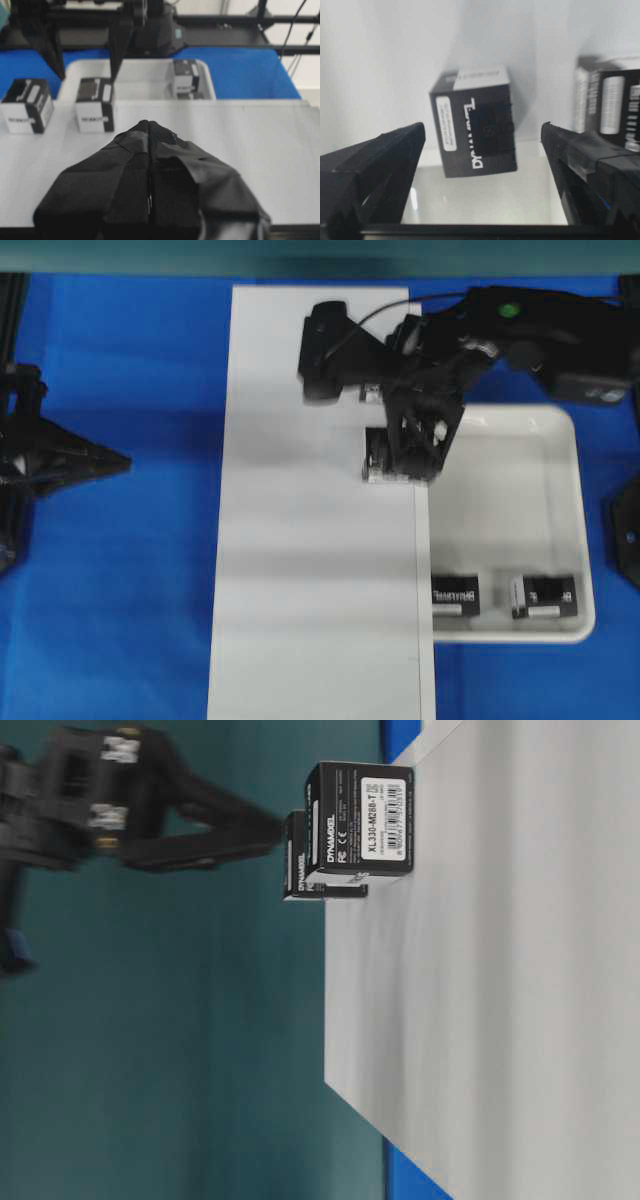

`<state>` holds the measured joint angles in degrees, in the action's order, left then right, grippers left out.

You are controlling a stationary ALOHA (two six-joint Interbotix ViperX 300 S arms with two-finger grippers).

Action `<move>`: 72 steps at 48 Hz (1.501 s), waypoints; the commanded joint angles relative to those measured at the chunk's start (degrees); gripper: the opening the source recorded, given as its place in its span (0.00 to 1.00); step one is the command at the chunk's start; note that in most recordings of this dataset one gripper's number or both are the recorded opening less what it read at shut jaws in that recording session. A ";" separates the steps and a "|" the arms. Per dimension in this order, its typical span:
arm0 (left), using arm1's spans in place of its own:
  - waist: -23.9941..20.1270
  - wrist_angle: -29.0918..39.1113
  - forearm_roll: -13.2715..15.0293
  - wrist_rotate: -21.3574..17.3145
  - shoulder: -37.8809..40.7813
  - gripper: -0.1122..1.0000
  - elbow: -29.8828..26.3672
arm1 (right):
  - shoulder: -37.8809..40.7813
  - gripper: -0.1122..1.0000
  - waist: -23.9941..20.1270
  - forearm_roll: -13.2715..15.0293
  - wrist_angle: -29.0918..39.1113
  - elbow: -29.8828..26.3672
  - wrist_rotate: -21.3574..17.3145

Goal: Place the box from the white plastic tray onto the white base.

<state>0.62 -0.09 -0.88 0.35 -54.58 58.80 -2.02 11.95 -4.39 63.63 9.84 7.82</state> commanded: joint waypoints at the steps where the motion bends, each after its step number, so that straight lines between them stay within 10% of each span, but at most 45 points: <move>1: 0.18 -0.88 -0.09 0.18 -0.18 0.03 -1.58 | -3.87 0.97 -0.26 0.00 -2.90 0.18 -0.79; 28: 0.62 -1.23 -0.09 1.41 0.09 0.03 -1.85 | -19.07 0.97 -1.67 -0.62 -33.57 17.67 -4.13; 72: 0.79 -1.41 -0.09 1.49 0.09 0.03 -1.93 | -52.38 0.97 -6.68 -0.35 -35.42 38.50 -4.13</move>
<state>1.32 -0.79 -0.79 1.76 -54.76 58.54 -52.29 5.45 -4.83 28.65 47.72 3.69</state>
